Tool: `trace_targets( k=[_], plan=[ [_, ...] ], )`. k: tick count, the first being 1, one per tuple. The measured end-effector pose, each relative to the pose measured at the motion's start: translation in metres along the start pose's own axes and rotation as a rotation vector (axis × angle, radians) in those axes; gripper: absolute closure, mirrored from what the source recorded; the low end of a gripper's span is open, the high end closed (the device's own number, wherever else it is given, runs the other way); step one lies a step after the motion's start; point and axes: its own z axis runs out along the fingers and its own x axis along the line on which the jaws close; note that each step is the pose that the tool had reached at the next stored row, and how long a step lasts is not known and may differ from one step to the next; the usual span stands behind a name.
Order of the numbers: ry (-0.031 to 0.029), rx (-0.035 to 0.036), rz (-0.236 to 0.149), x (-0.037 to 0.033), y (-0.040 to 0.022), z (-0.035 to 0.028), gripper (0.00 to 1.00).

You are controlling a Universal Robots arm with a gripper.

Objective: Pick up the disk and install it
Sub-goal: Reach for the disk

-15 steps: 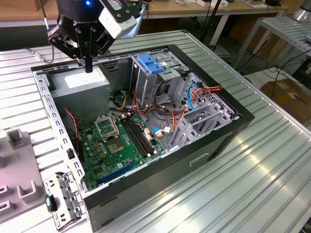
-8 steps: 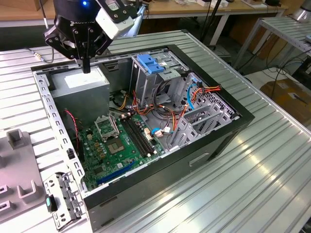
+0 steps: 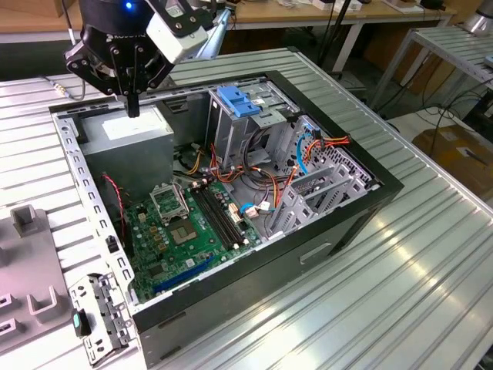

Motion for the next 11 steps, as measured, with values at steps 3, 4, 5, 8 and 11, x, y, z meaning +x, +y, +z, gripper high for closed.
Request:
trace_targets(
  k=[3, 4, 5, 8, 11],
  plan=[
    [0.0003, 0.0, 0.0, 0.0016, -0.0001, 0.0001, 0.89],
    [0.0005, 0.0, 0.0, 0.0021, -0.0002, 0.0001, 0.89],
    [0.0006, 0.0, 0.0, 0.0033, -0.0003, 0.0001, 0.89],
    [0.001, 0.0001, 0.0, 0.0058, -0.0005, 0.0001, 0.89],
    [0.0012, 0.0, 0.0, 0.0081, -0.0006, 0.0002, 0.89]
  ],
)
